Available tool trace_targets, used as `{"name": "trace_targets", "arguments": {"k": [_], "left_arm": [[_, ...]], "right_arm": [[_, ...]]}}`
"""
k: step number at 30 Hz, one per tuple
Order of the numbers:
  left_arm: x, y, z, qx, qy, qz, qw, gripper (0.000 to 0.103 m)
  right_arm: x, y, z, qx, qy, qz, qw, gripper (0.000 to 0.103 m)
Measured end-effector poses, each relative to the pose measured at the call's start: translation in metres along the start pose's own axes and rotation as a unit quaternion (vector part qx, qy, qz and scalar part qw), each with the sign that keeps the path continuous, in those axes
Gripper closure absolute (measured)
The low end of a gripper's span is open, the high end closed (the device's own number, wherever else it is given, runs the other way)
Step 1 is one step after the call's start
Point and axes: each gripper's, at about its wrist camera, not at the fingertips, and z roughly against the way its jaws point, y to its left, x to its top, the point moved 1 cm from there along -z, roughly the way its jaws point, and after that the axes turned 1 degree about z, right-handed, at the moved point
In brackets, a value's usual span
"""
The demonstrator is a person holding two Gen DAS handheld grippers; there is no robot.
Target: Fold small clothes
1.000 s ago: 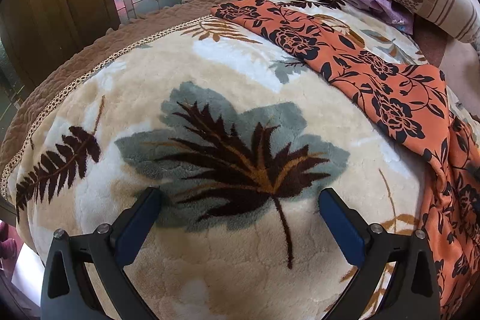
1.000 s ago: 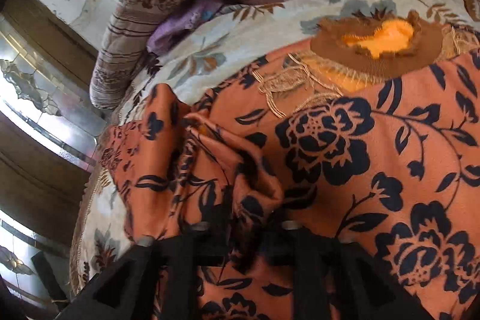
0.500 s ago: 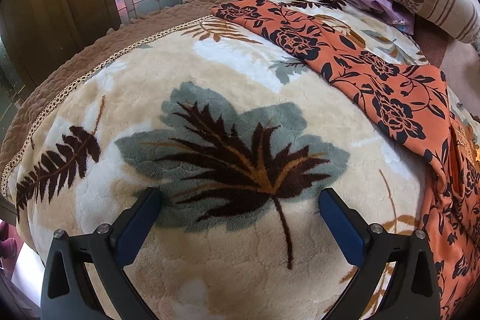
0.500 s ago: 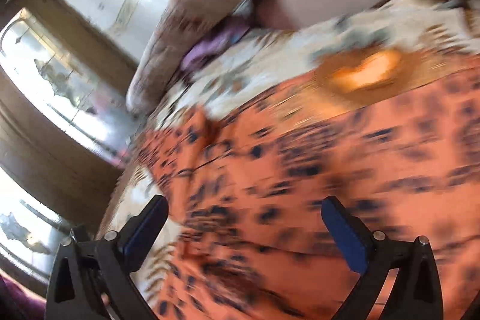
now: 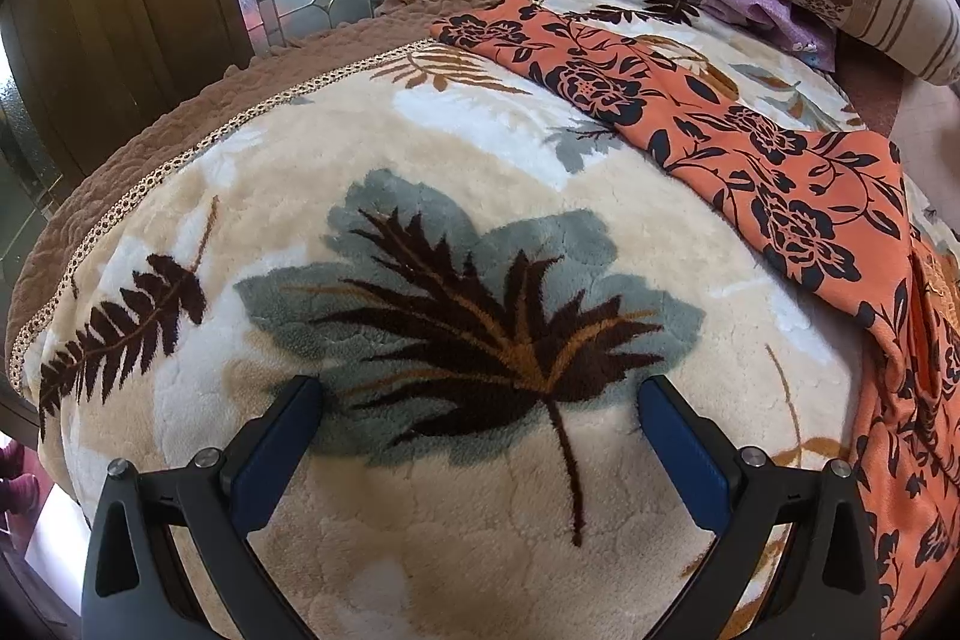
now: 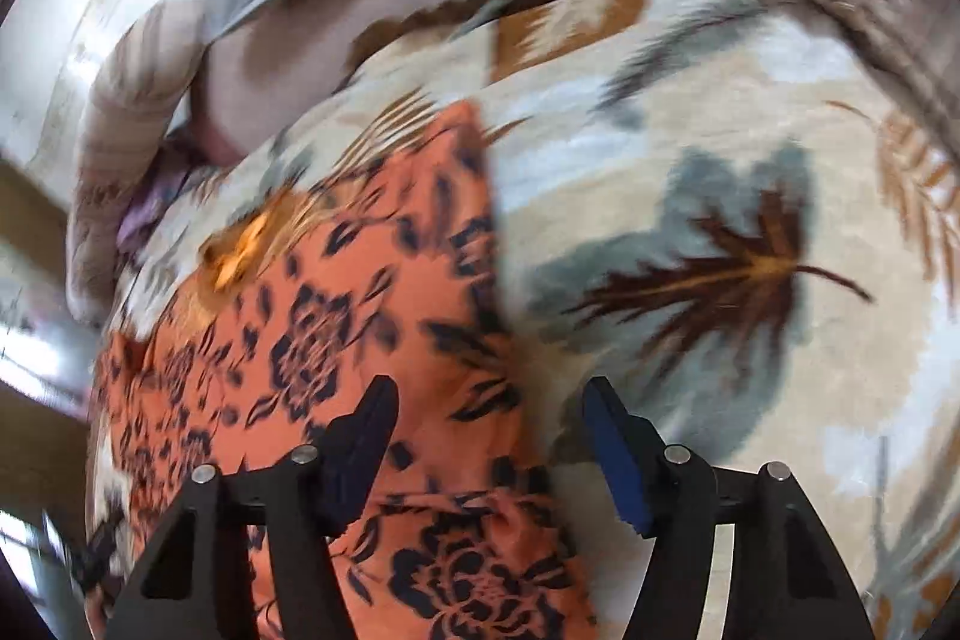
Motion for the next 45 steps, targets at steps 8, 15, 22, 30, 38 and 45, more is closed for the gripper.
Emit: {"name": "trace_targets", "arguments": {"k": [8,15,22,30,38,45], "left_arm": [[0.000,0.000,0.001,0.000,-0.001,0.000,1.0000,0.000],[0.001,0.000,0.000,0.000,0.000,0.001,1.0000,0.000],[0.001,0.000,0.000,0.003,-0.001,0.002,1.0000,0.000],[0.001,-0.002,-0.001,0.008,-0.005,0.004,0.9999,0.000],[0.001,-0.002,-0.001,0.012,-0.006,0.008,0.9999,0.000],[0.002,0.000,-0.001,0.006,-0.006,0.009,0.9999,0.000]], "right_arm": [[0.003,-0.012,0.006,-0.062,-0.007,0.002,0.998,0.093],[0.010,-0.008,0.013,-0.014,-0.017,-0.021,1.000,0.049],[0.057,-0.007,-0.001,0.013,-0.061,-0.059,0.996,0.026],[0.094,-0.013,-0.026,-0.054,-0.068,-0.031,0.996,0.098],[0.068,-0.056,0.015,-0.039,-0.104,-0.101,0.989,0.095],[0.007,-0.017,0.023,0.118,-0.022,-0.080,0.990,0.089]]}}
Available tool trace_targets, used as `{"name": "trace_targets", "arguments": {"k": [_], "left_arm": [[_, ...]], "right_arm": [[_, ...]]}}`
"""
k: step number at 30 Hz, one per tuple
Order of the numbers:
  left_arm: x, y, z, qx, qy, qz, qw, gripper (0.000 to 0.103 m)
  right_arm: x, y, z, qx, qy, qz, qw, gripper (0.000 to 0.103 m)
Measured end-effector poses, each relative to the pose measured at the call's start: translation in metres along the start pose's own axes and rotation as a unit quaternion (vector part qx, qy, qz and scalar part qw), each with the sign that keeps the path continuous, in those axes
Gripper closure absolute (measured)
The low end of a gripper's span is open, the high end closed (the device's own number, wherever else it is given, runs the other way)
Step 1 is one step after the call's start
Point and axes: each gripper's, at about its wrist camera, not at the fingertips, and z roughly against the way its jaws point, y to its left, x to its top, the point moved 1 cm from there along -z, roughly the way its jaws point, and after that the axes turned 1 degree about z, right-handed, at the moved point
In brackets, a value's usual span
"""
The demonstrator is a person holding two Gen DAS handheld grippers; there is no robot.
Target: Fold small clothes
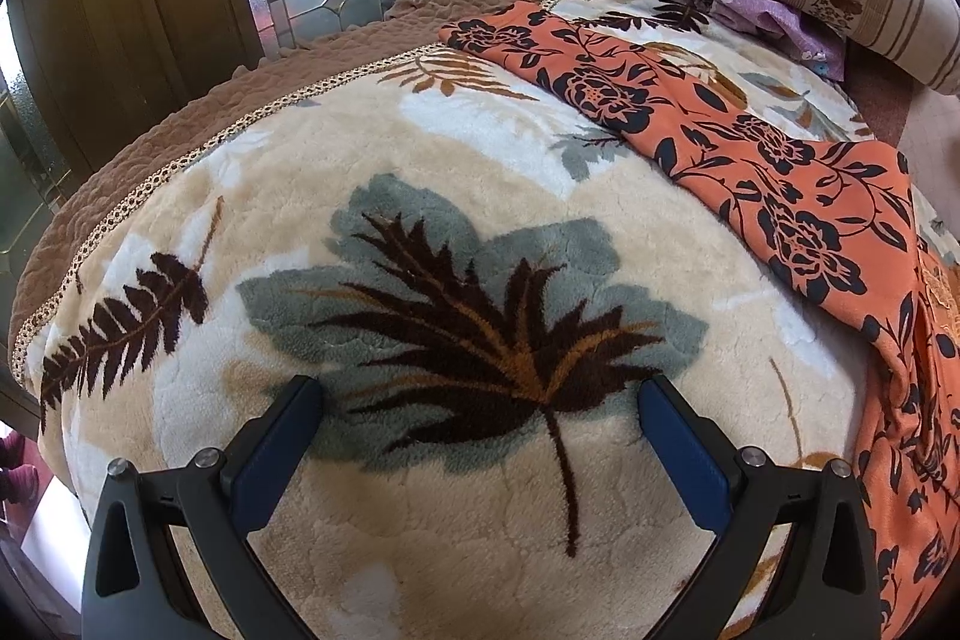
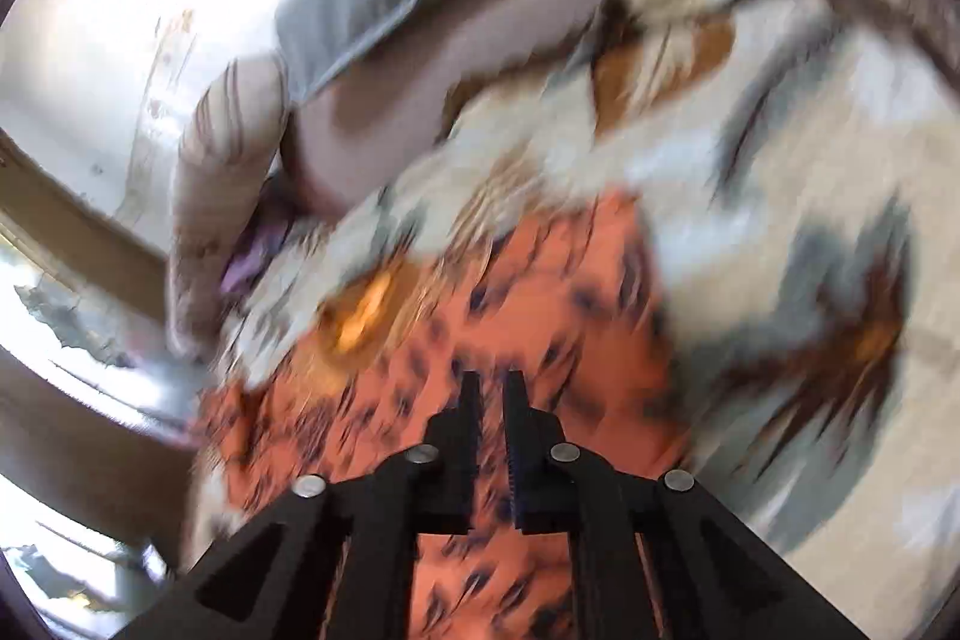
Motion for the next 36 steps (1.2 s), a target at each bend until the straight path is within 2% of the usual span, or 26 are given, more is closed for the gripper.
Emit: {"name": "trace_targets", "arguments": {"k": [1,2,3,4,5,6,7,8,9,10,11,12,13,14,16,17,18,21,24,27,28,30,33,36], "left_arm": [[0.000,0.001,0.000,-0.003,0.001,-0.001,1.0000,0.000],[0.000,0.001,0.001,-0.006,0.002,-0.002,1.0000,0.000],[-0.001,0.002,0.001,-0.010,0.002,-0.004,0.9999,0.000],[-0.001,0.003,0.002,-0.014,0.003,-0.006,0.9999,0.000],[-0.001,0.003,0.002,-0.016,0.003,-0.006,0.9999,0.000],[-0.001,0.003,0.002,-0.017,0.004,-0.005,0.9998,0.000],[-0.001,0.003,0.002,-0.016,0.004,-0.005,0.9999,0.000],[-0.001,0.003,0.002,-0.015,0.005,-0.004,0.9999,0.000],[-0.001,0.003,0.002,-0.015,0.005,-0.004,0.9999,0.000],[-0.001,0.003,0.002,-0.016,0.005,-0.004,0.9998,0.000],[-0.001,0.003,0.003,-0.019,0.006,-0.003,0.9998,0.000],[-0.001,0.004,0.003,-0.022,0.007,-0.001,0.9997,0.000],[0.000,0.005,0.004,-0.028,0.007,0.000,0.9996,0.000],[0.000,0.007,0.005,-0.039,0.010,0.001,0.9992,0.000],[0.003,0.015,0.009,-0.070,0.011,0.014,0.9974,0.000],[0.005,0.021,0.014,-0.112,0.009,0.037,0.9930,0.000],[0.009,0.029,0.019,-0.162,0.009,0.064,0.9847,0.000],[0.023,0.036,0.026,-0.258,0.021,0.105,0.9602,0.000],[0.049,0.026,0.022,-0.324,0.032,0.103,0.9400,0.000],[0.091,0.008,0.006,-0.376,0.044,0.104,0.9198,0.000],[0.110,0.003,-0.009,-0.400,0.062,0.120,0.9065,0.000],[0.131,-0.001,-0.029,-0.414,0.075,0.144,0.8955,0.000],[0.155,-0.006,-0.072,-0.407,0.104,0.194,0.8862,0.000],[0.161,-0.004,-0.105,-0.377,0.120,0.230,0.8890,0.000]], "right_arm": [[-0.008,-0.025,-0.006,-0.053,0.007,-0.039,0.998,0.090],[-0.014,-0.048,-0.005,-0.058,0.002,-0.098,0.993,0.094],[-0.021,-0.058,0.003,-0.024,-0.024,-0.142,0.989,0.094],[-0.024,-0.053,0.009,-0.030,-0.034,-0.141,0.989,0.091],[-0.027,-0.038,0.014,-0.043,-0.038,-0.110,0.992,0.089],[-0.030,-0.018,0.014,-0.038,-0.030,-0.067,0.997,0.086],[-0.032,-0.002,0.014,-0.020,-0.019,-0.039,0.999,0.079],[-0.034,0.012,0.012,0.000,-0.010,-0.015,1.000,0.071],[-0.034,0.023,0.009,0.013,-0.007,0.009,1.000,0.041],[-0.033,0.025,0.006,0.005,-0.011,0.023,1.000,0.014],[-0.034,0.018,0.002,-0.025,-0.017,0.024,0.999,0.013],[-0.033,-0.001,-0.009,-0.075,-0.006,-0.009,0.997,0.014],[-0.033,-0.014,-0.012,-0.065,-0.008,-0.056,0.996,0.016],[-0.035,-0.014,-0.003,-0.057,-0.034,-0.075,0.995,0.016],[-0.043,0.012,0.012,-0.043,-0.039,-0.042,0.997,0.016],[-0.052,0.031,0.022,-0.031,-0.048,-0.004,0.998,0.016],[-0.063,0.043,0.029,-0.037,-0.058,0.020,0.997,0.016],[-0.101,0.066,0.033,-0.033,-0.050,0.070,0.996,0.015],[-0.149,0.076,0.010,-0.018,-0.031,0.096,0.995,0.015],[-0.165,0.069,-0.012,-0.032,-0.030,0.109,0.993,0.015],[-0.168,0.070,-0.010,-0.033,-0.047,0.122,0.991,0.015],[-0.170,0.068,-0.005,-0.036,-0.052,0.127,0.990,0.015],[-0.173,0.061,-0.006,-0.019,-0.049,0.121,0.991,0.011],[-0.171,0.058,-0.001,-0.005,-0.052,0.116,0.992,0.009]]}}
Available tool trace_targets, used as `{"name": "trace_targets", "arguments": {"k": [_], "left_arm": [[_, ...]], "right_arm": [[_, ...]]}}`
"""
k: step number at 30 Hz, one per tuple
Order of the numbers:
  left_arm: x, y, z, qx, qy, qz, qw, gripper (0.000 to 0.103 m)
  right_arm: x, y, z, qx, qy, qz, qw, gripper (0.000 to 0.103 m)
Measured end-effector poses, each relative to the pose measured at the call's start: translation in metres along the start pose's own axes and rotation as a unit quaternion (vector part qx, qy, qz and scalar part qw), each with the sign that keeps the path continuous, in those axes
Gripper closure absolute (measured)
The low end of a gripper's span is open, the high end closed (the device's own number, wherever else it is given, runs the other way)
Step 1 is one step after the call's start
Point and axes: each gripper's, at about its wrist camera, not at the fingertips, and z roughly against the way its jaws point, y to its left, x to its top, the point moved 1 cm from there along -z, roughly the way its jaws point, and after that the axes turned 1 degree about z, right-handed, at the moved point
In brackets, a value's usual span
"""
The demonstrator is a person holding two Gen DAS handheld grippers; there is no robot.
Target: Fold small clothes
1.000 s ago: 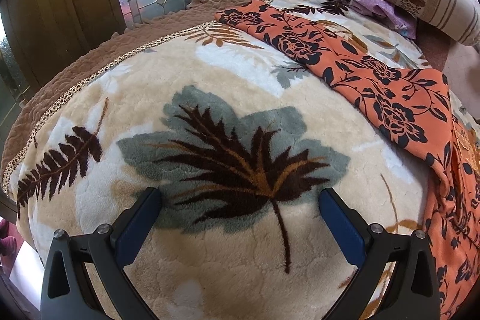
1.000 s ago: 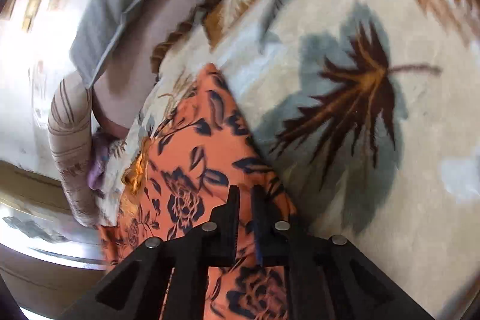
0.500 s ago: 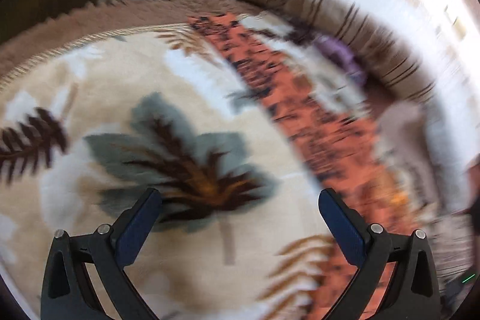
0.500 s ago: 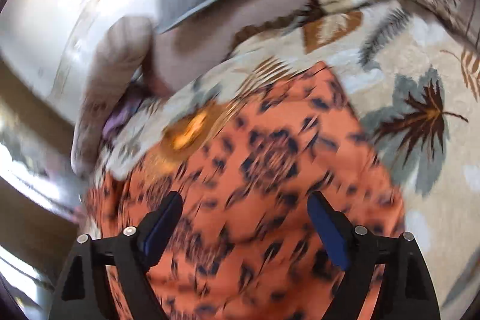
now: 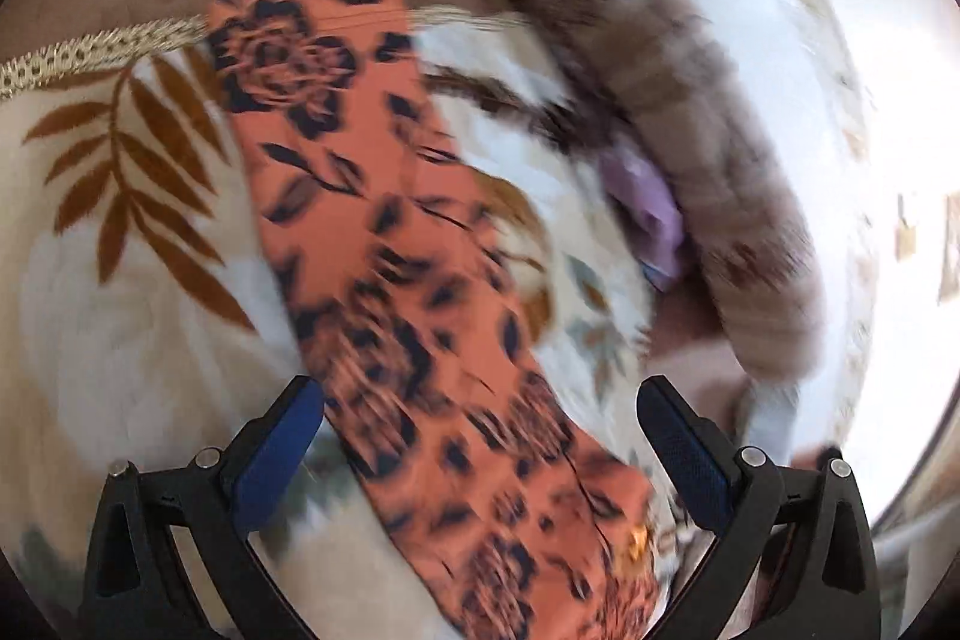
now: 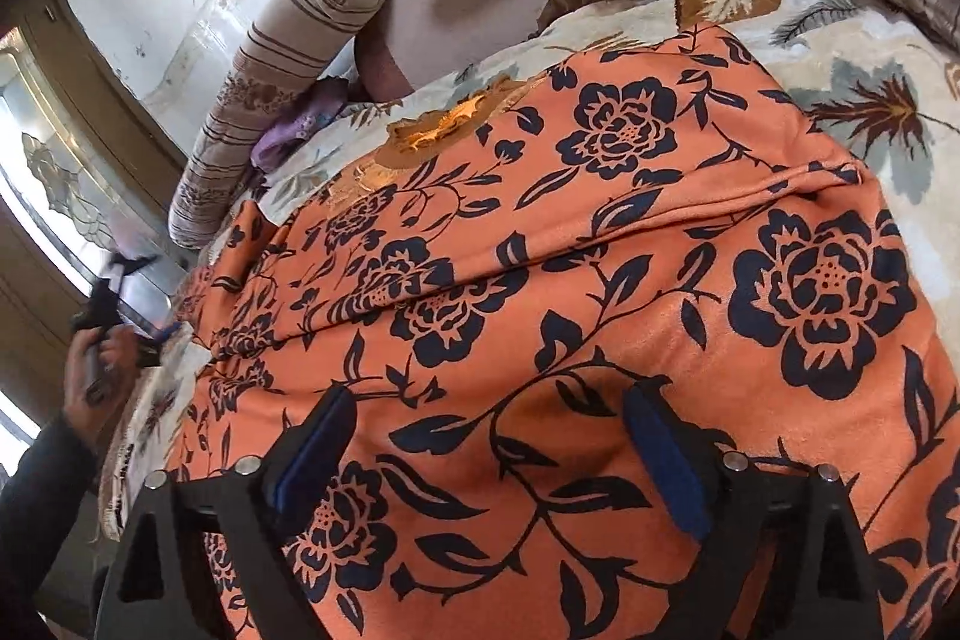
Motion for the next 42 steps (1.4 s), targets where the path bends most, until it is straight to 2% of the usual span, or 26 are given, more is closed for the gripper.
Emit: {"name": "trace_targets", "arguments": {"k": [1,4,9,10,12,13,14,16,18,19,21,22,25,26,29,30,31,33,34,35,36,37,38,40,42], "left_arm": [[0.003,0.005,-0.001,0.007,-0.006,0.008,0.9999,0.000],[0.008,0.011,0.001,-0.004,-0.019,0.019,0.9996,0.000],[0.025,0.010,-0.007,0.025,-0.036,0.018,0.9989,0.001],[0.031,0.009,-0.010,0.035,-0.041,0.017,0.9984,0.007],[0.042,0.013,-0.011,0.074,-0.047,0.014,0.9960,0.044],[0.049,0.019,-0.014,0.106,-0.045,0.020,0.9931,0.086],[0.053,0.025,-0.014,0.114,-0.039,0.031,0.9923,0.096],[0.057,0.031,-0.010,0.107,-0.037,0.040,0.9928,0.096],[0.055,0.011,0.003,0.134,-0.058,-0.016,0.9892,0.096],[0.049,-0.013,0.013,0.148,-0.078,-0.067,0.9836,0.096],[0.032,-0.057,0.032,0.145,-0.112,-0.147,0.9720,0.096],[0.013,-0.096,0.048,0.133,-0.137,-0.208,0.9594,0.096],[-0.042,-0.174,0.077,0.076,-0.166,-0.313,0.9322,0.096],[-0.069,-0.203,0.085,0.052,-0.167,-0.351,0.9201,0.096],[-0.156,-0.269,0.094,-0.020,-0.148,-0.445,0.8830,0.096],[-0.182,-0.282,0.092,-0.035,-0.135,-0.470,0.8715,0.096],[-0.221,-0.297,0.084,-0.057,-0.110,-0.496,0.8592,0.096],[-0.269,-0.307,0.066,-0.077,-0.063,-0.522,0.8470,0.095],[-0.305,-0.311,0.043,-0.082,-0.021,-0.540,0.8375,0.091],[-0.326,-0.309,0.028,-0.079,0.008,-0.551,0.8306,0.068],[-0.356,-0.303,0.001,-0.066,0.062,-0.577,0.8118,0.049],[-0.370,-0.297,-0.015,-0.052,0.089,-0.592,0.7991,0.028],[-0.388,-0.282,-0.036,-0.022,0.111,-0.606,0.7873,0.029],[-0.393,-0.252,-0.063,0.042,0.125,-0.613,0.7791,0.029],[-0.374,-0.234,-0.067,0.067,0.117,-0.593,0.7940,0.029]], "right_arm": [[0.002,0.003,-0.007,0.002,-0.001,-0.001,1.000,0.009],[0.004,0.003,-0.009,0.012,-0.001,-0.002,1.000,0.006],[0.004,0.002,-0.009,0.016,-0.003,-0.002,1.000,0.005],[0.004,0.002,-0.009,0.016,-0.003,-0.002,1.000,0.005],[0.004,0.002,-0.009,0.017,-0.004,-0.003,1.000,0.005],[0.004,0.002,-0.009,0.017,-0.004,-0.003,1.000,0.005],[0.004,0.002,-0.009,0.017,-0.004,-0.003,1.000,0.005],[0.004,0.001,-0.009,0.019,-0.004,-0.004,1.000,0.005],[0.004,0.000,-0.009,0.022,-0.005,-0.006,1.000,0.005],[0.004,0.000,-0.010,0.023,-0.006,-0.006,1.000,0.005],[0.004,0.000,-0.010,0.024,-0.007,-0.006,1.000,0.005],[0.004,0.000,-0.009,0.024,-0.007,-0.007,1.000,0.005],[0.003,0.000,-0.009,0.025,-0.008,-0.007,1.000,0.005],[0.003,0.000,-0.009,0.025,-0.009,-0.008,1.000,0.005],[0.003,0.000,-0.008,0.027,-0.010,-0.009,1.000,0.005],[0.003,0.000,-0.007,0.029,-0.011,-0.010,0.999,0.005],[0.003,0.000,-0.007,0.031,-0.012,-0.012,0.999,0.005],[0.003,0.000,-0.007,0.033,-0.014,-0.014,0.999,0.005],[0.003,0.000,-0.007,0.034,-0.014,-0.014,0.999,0.005],[0.003,0.000,-0.007,0.034,-0.015,-0.015,0.999,0.005],[0.003,0.000,-0.007,0.035,-0.015,-0.015,0.999,0.005],[0.003,0.000,-0.007,0.036,-0.015,-0.015,0.999,0.005],[0.003,0.000,-0.006,0.037,-0.015,-0.016,0.999,0.005],[0.003,-0.001,-0.005,0.040,-0.017,-0.018,0.999,0.005],[0.003,-0.002,-0.003,0.044,-0.019,-0.022,0.999,0.005]]}}
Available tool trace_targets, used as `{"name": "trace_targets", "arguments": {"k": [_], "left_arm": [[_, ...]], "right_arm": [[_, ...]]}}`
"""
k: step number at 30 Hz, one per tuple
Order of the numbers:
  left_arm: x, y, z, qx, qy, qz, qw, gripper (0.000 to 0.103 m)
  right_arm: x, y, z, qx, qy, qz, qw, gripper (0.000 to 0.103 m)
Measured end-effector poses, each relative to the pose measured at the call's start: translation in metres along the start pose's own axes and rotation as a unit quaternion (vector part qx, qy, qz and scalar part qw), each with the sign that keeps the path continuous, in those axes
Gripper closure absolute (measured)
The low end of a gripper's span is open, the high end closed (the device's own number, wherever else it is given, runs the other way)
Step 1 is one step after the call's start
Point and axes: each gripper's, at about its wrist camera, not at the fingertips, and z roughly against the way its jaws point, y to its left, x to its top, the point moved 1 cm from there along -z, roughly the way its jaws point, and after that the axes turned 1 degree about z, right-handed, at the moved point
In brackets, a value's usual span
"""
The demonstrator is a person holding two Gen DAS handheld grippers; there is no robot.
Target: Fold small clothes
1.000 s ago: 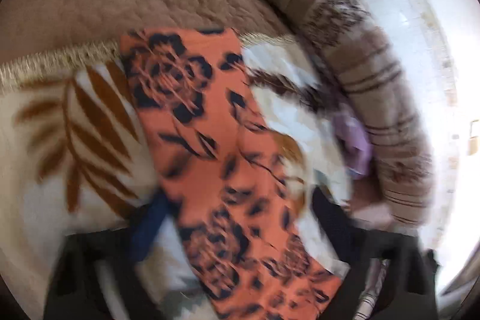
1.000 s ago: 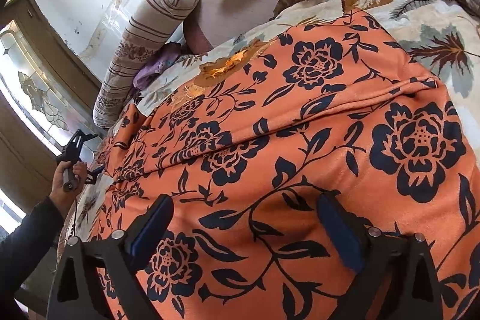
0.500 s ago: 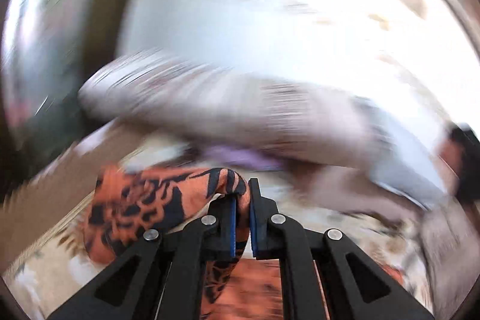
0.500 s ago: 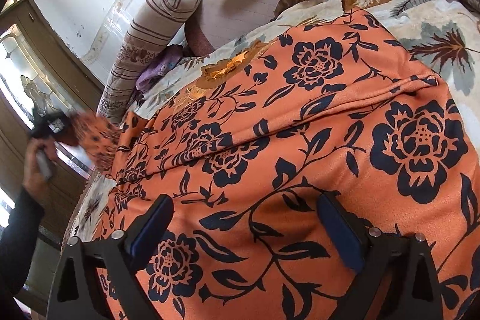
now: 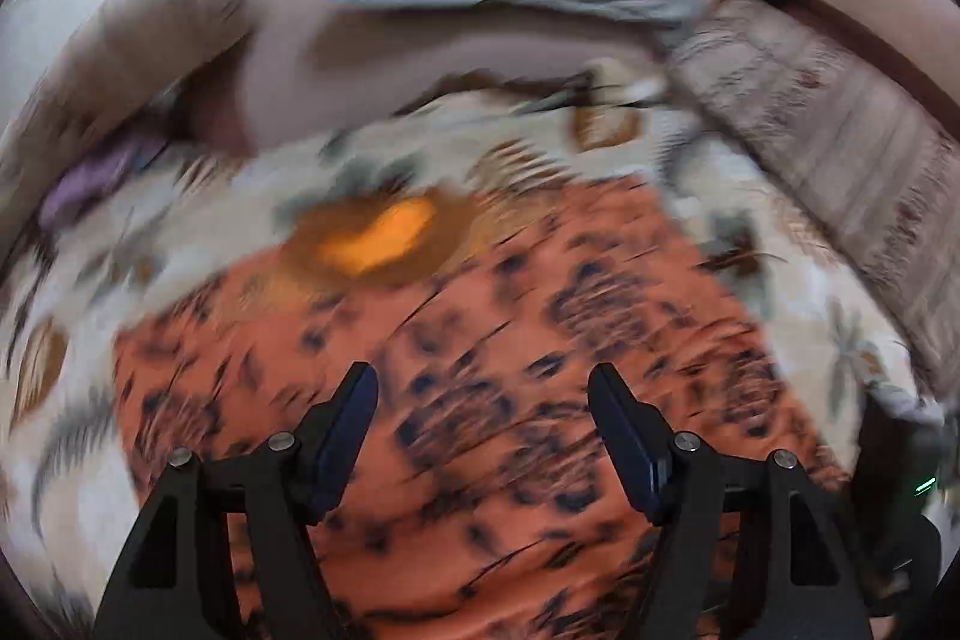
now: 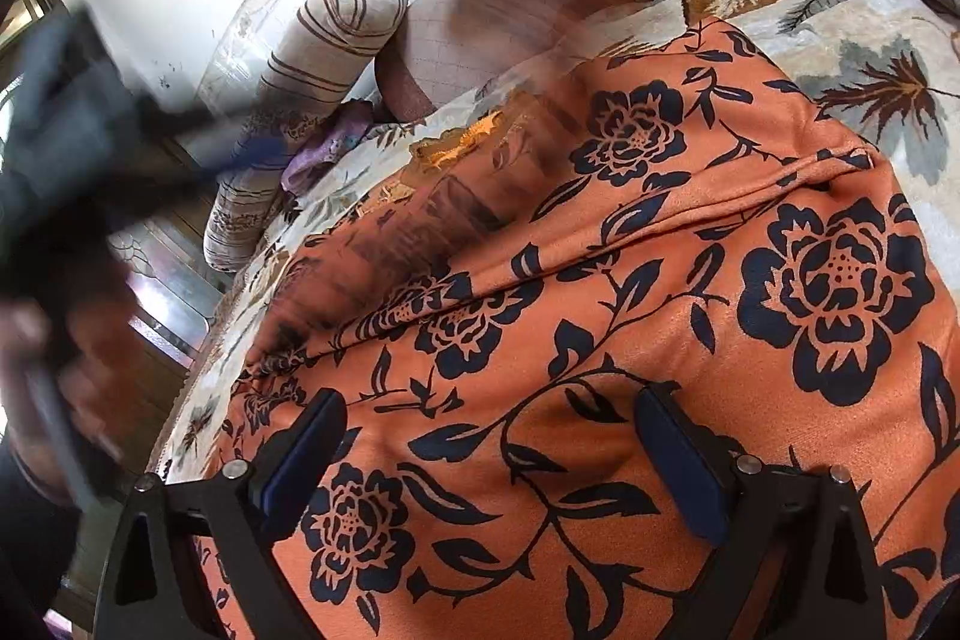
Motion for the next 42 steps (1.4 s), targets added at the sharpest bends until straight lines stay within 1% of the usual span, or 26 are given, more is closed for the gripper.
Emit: {"name": "trace_targets", "arguments": {"k": [3,4,6,8,10,12,14,17,18,20,21,22,23,24,26,27,30,33,34,35,36,37,38,39,40,42], "left_arm": [[-0.017,0.056,0.025,0.010,-0.021,0.071,0.9972,0.028],[-0.025,0.066,0.035,0.017,-0.028,0.081,0.9962,0.027],[-0.042,0.100,0.047,0.053,-0.031,0.100,0.9930,0.027],[-0.056,0.121,0.046,0.071,-0.026,0.117,0.9902,0.026],[-0.073,0.143,0.040,0.088,-0.014,0.143,0.9857,0.027],[-0.093,0.165,0.032,0.093,-0.008,0.184,0.9786,0.027],[-0.104,0.175,0.024,0.092,-0.003,0.212,0.9730,0.026],[-0.116,0.179,0.022,0.081,-0.008,0.232,0.9693,0.026],[-0.120,0.181,0.026,0.081,-0.017,0.240,0.9673,0.026],[-0.127,0.191,0.037,0.081,-0.040,0.269,0.9588,0.026],[-0.129,0.196,0.039,0.078,-0.047,0.287,0.9536,0.027],[-0.135,0.206,0.043,0.067,-0.053,0.319,0.9438,0.027],[-0.138,0.211,0.044,0.056,-0.055,0.336,0.9387,0.027],[-0.139,0.213,0.043,0.047,-0.054,0.345,0.9359,0.027],[-0.137,0.210,0.039,0.033,-0.044,0.338,0.9396,0.027],[-0.135,0.206,0.038,0.032,-0.043,0.331,0.9421,0.027],[-0.125,0.194,0.035,0.022,-0.043,0.309,0.9497,0.026],[-0.116,0.189,0.024,0.020,-0.024,0.302,0.9528,0.027],[-0.113,0.188,0.017,0.019,-0.013,0.300,0.9537,0.027],[-0.110,0.188,0.010,0.022,0.000,0.299,0.9540,0.027],[-0.109,0.188,0.004,0.026,0.012,0.300,0.9535,0.027],[-0.107,0.188,0.004,0.033,0.010,0.297,0.9544,0.033],[-0.106,0.187,0.005,0.037,0.009,0.291,0.9560,0.052],[-0.105,0.188,0.005,0.035,0.013,0.288,0.9570,0.063],[-0.105,0.190,0.004,0.029,0.020,0.292,0.9557,0.070],[-0.104,0.196,0.005,0.026,0.020,0.304,0.9521,0.071]], "right_arm": [[0.001,0.001,0.003,-0.001,-0.001,-0.003,1.000,0.005],[0.002,0.001,0.006,-0.001,0.000,-0.007,1.000,0.005],[0.008,-0.002,0.019,0.012,-0.008,-0.040,0.999,0.005],[0.019,-0.004,0.035,0.032,-0.031,-0.063,0.997,0.005],[0.040,-0.011,0.049,0.021,-0.051,-0.084,0.995,0.005],[0.062,-0.027,0.049,0.007,-0.052,-0.121,0.991,0.005],[0.084,-0.049,0.040,-0.007,-0.048,-0.156,0.987,0.005],[0.102,-0.073,0.021,-0.031,-0.031,-0.196,0.980,0.008],[0.106,-0.078,0.018,-0.040,-0.032,-0.204,0.978,0.011],[0.110,-0.088,0.009,-0.047,-0.027,-0.224,0.973,0.015],[0.111,-0.094,0.004,-0.057,-0.024,-0.233,0.971,0.020],[0.110,-0.097,0.002,-0.063,-0.022,-0.240,0.968,0.027],[0.110,-0.101,-0.001,-0.070,-0.019,-0.246,0.966,0.029],[0.110,-0.104,-0.002,-0.074,-0.018,-0.247,0.966,0.036],[0.112,-0.107,-0.005,-0.088,-0.009,-0.241,0.967,0.061],[0.112,-0.107,-0.006,-0.091,-0.005,-0.236,0.967,0.077],[0.124,-0.084,0.007,-0.092,-0.031,-0.182,0.979,0.084],[0.120,-0.062,0.020,-0.094,-0.049,-0.138,0.985,0.084],[0.114,-0.064,0.016,-0.103,-0.034,-0.132,0.985,0.079],[0.106,-0.072,0.004,-0.121,0.002,-0.131,0.984,0.077],[0.097,-0.086,-0.007,-0.135,0.037,-0.146,0.979,0.067],[0.094,-0.091,-0.006,-0.121,0.033,-0.157,0.980,0.067],[0.092,-0.094,0.004,-0.104,0.007,-0.163,0.981,0.065],[0.093,-0.093,0.011,-0.105,-0.004,-0.164,0.981,0.049],[0.093,-0.091,0.018,-0.107,-0.017,-0.162,0.981,0.032],[0.097,-0.083,0.031,-0.127,-0.039,-0.141,0.981,0.031]]}}
